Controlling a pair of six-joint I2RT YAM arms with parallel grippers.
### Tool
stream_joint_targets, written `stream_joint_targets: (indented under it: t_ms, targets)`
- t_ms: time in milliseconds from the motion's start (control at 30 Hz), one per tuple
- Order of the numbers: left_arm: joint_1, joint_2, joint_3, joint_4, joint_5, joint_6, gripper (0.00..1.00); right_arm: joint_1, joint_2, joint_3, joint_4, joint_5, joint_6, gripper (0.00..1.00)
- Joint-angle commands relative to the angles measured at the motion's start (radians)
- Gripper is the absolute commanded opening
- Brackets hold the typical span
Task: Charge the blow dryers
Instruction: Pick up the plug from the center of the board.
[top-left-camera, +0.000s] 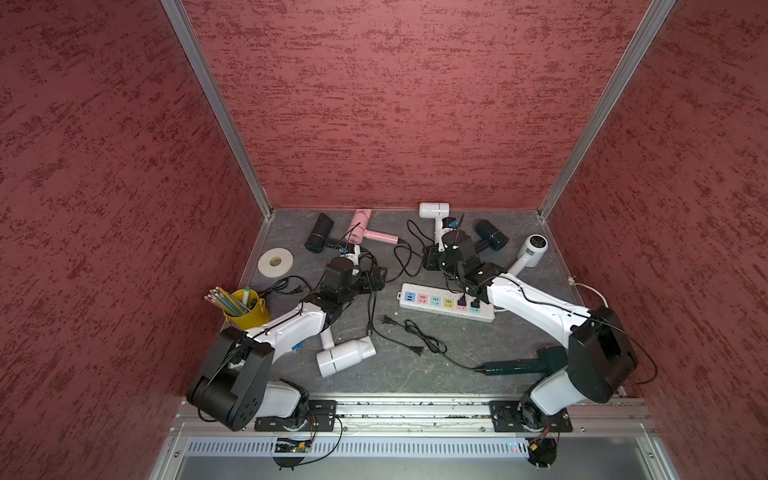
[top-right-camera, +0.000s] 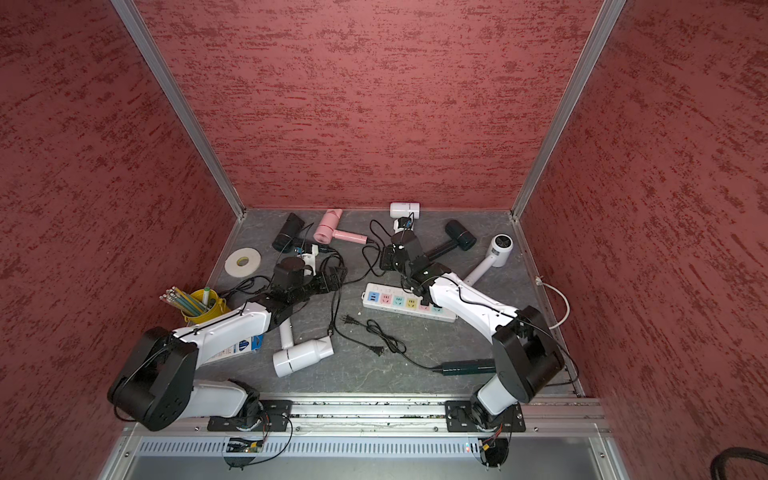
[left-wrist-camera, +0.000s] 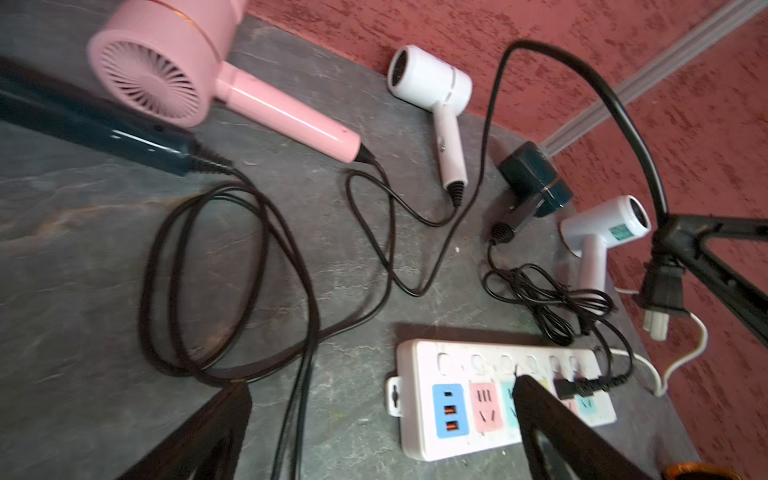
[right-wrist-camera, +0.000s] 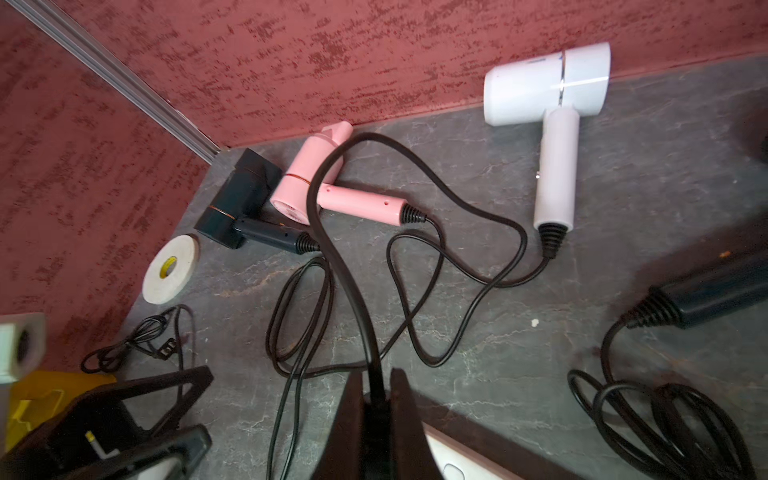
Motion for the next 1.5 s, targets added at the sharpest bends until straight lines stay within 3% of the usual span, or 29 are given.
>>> stream_joint_targets:
  t_ms: [0,267,567,1067,1200,1367,1467]
  targets:
    - [-0.039,-0.023,0.015,0.064,0.090,0.048,1.00,-0.005,-0.061,-0.077,0.126,-0.071,0.031,0.00]
    - [-0.078,0.029,0.031,0.149,0.263,0.045,1.00,-0.005,-0.121,-0.232,0.338,-0.111,0.118,0.00]
    - [-0.111,0.113,0.088,0.128,0.319,0.032,0.98,0.014,-0.112,-0.290,0.495,-0.084,0.226,0.00]
    - [-0.149,0.156,0.116,0.096,0.277,0.071,0.75,0.031,-0.082,-0.255,0.478,-0.151,0.351,0.00]
    - [-0.151,0.168,0.119,0.104,0.290,0.066,0.75,0.041,-0.078,-0.254,0.480,-0.161,0.364,0.00]
    - [-0.151,0.168,0.118,0.106,0.287,0.067,0.83,0.045,-0.048,-0.260,0.502,-0.163,0.376,0.00]
    - [-0.150,0.163,0.114,0.106,0.274,0.069,0.78,0.049,-0.041,-0.260,0.498,-0.164,0.378,0.00]
